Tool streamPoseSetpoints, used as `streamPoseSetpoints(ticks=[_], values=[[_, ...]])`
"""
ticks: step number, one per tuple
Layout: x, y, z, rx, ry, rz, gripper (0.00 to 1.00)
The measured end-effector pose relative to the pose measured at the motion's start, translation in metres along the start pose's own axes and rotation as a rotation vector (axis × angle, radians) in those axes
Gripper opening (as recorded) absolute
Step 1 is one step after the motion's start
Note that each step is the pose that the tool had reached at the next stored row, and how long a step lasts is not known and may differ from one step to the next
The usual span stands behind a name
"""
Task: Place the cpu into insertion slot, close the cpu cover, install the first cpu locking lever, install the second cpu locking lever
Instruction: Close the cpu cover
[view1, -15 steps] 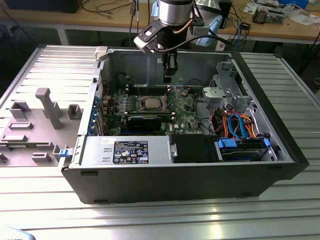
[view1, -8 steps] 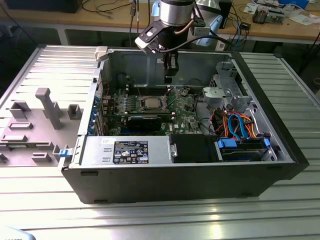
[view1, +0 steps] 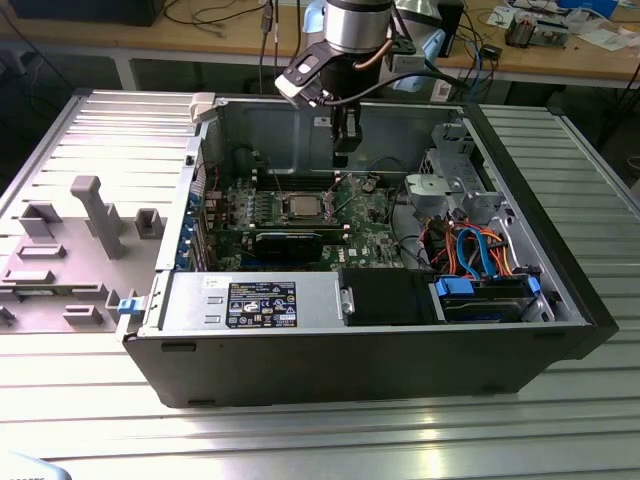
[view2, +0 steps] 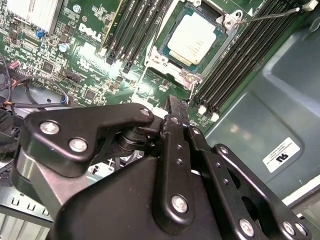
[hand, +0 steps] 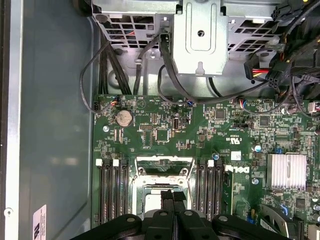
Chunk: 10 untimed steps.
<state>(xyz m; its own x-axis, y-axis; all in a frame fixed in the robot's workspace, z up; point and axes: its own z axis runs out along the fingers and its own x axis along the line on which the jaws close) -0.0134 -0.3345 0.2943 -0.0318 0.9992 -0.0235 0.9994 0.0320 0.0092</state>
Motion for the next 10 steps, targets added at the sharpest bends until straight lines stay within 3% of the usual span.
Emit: streamPoseSetpoints(ticks=[10], values=[[-0.0002, 0.0063, 0.0004, 0.0000, -0.0011, 0.000, 0.11]])
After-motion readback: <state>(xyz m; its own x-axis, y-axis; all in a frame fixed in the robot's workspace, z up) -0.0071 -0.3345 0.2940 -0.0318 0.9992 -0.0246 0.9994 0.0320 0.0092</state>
